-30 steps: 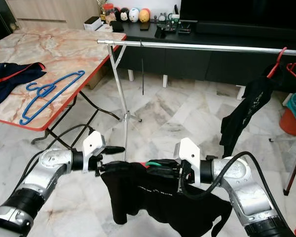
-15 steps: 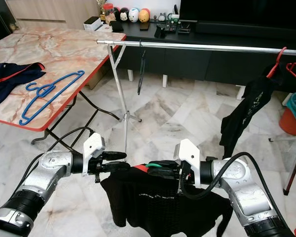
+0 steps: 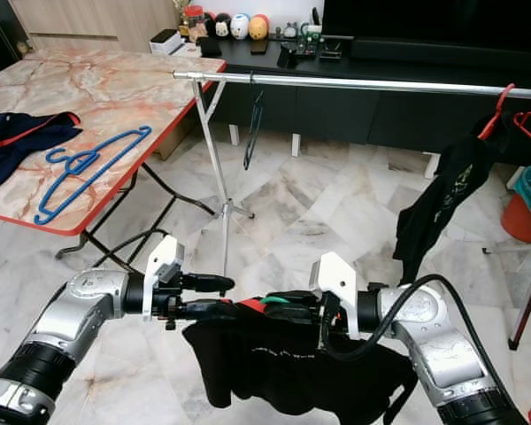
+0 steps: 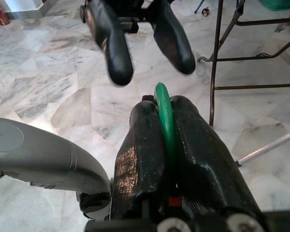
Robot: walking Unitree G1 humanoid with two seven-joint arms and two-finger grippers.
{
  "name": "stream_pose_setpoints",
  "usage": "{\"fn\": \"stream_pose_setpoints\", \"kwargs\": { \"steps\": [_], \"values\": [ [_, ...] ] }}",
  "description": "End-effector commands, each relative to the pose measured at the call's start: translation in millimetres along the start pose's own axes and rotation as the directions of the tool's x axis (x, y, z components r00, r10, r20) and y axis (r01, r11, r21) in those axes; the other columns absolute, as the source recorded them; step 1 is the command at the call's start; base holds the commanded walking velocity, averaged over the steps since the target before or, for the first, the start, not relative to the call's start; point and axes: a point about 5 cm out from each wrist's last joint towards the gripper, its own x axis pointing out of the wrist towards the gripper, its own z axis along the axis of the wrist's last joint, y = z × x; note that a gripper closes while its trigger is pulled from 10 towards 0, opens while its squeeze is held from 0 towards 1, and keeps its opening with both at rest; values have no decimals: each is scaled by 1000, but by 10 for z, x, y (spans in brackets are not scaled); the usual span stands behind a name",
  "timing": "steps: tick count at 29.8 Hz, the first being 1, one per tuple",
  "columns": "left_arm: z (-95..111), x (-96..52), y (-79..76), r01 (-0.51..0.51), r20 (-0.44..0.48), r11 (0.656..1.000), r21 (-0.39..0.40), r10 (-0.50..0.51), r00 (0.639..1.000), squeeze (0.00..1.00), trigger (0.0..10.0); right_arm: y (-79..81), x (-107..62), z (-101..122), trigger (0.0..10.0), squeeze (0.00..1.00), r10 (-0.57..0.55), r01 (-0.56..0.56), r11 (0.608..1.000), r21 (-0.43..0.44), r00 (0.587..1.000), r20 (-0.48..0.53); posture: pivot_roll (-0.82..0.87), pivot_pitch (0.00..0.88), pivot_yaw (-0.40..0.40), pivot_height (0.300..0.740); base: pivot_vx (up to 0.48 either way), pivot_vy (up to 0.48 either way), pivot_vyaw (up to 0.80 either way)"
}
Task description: Hang hanger
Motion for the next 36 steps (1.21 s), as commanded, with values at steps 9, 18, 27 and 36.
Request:
{"fn": "stream_pose_setpoints", "kwargs": {
  "steps": [9,18,27,36],
  "values": [
    [-153,89,69,-115,-121,987,112,129,984,0,10000,12,35,132,0,0,31,-30,998,-55,999,28,22,42,71,740,0,0,0],
    [-289,79,81,-147,-145,984,101,160,976,0,10000,11,22,137,0,0,35,-33,998,-61,999,25,21,34,71,740,0,0,0],
    [-373,22,79,-147,-182,986,83,160,970,0,0,5,26,135,0,0,32,-31,998,-59,999,25,24,34,71,740,0,0,0],
    [-398,-7,100,-170,-179,983,72,181,967,0,0,10,20,128,0,0,29,-28,998,-55,999,25,23,42,71,740,0,0,0]
  ]
}}
